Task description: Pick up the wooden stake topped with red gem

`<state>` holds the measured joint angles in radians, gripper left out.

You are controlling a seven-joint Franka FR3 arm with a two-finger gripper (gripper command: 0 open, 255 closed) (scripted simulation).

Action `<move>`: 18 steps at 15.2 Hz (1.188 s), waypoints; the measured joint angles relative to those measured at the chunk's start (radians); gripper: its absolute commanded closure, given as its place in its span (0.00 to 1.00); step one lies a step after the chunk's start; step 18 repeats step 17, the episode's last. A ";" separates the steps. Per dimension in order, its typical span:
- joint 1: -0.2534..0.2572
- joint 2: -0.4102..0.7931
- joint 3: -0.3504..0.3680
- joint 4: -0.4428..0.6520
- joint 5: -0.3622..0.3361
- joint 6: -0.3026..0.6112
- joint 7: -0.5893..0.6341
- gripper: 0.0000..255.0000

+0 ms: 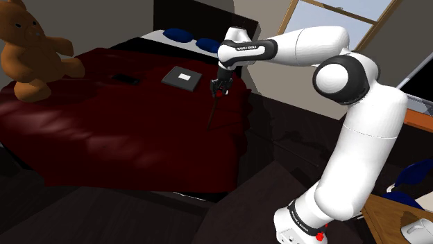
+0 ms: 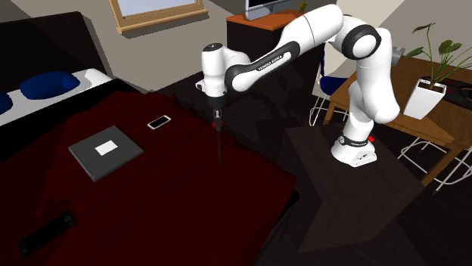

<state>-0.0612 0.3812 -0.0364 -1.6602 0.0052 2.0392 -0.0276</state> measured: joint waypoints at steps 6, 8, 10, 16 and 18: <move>-0.002 -0.019 -0.001 0.028 0.000 -0.048 -0.002 1.00; -0.002 -0.025 -0.001 0.045 -0.001 -0.071 -0.002 1.00; -0.002 -0.031 -0.001 0.061 -0.001 -0.092 -0.003 1.00; -0.001 -0.042 -0.001 0.126 -0.001 -0.168 -0.002 1.00; 0.000 -0.045 -0.001 0.130 -0.002 -0.176 -0.001 1.00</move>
